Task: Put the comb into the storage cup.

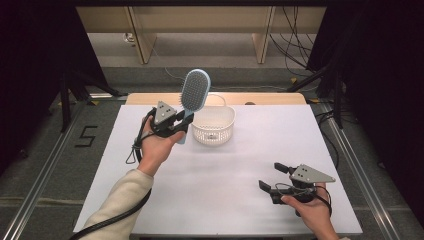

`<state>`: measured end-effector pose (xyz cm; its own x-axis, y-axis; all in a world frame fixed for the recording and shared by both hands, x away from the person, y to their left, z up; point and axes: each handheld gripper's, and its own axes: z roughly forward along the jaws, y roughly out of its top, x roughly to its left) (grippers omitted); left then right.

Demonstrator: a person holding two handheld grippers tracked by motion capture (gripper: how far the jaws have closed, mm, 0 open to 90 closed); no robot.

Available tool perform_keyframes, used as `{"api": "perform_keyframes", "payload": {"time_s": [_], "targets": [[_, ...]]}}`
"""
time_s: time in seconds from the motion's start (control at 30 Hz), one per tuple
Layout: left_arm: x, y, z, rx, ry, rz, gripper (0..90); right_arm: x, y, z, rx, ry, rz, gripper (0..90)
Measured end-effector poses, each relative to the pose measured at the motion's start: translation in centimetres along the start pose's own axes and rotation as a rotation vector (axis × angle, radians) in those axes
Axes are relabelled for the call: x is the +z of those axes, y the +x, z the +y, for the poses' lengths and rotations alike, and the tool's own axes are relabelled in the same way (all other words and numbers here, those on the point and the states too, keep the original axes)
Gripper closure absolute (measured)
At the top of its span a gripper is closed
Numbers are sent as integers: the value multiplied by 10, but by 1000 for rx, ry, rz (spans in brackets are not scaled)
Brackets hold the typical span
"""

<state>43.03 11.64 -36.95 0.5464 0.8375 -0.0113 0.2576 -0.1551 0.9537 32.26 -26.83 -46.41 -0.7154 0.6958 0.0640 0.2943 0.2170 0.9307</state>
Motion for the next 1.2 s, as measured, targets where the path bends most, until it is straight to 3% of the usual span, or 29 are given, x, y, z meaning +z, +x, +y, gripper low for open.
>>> {"api": "perform_keyframes", "payload": {"time_s": [1.2], "targets": [[10,-2,10,-1,2,-7,699,0,0,0,-4,-2,-1,146]]}}
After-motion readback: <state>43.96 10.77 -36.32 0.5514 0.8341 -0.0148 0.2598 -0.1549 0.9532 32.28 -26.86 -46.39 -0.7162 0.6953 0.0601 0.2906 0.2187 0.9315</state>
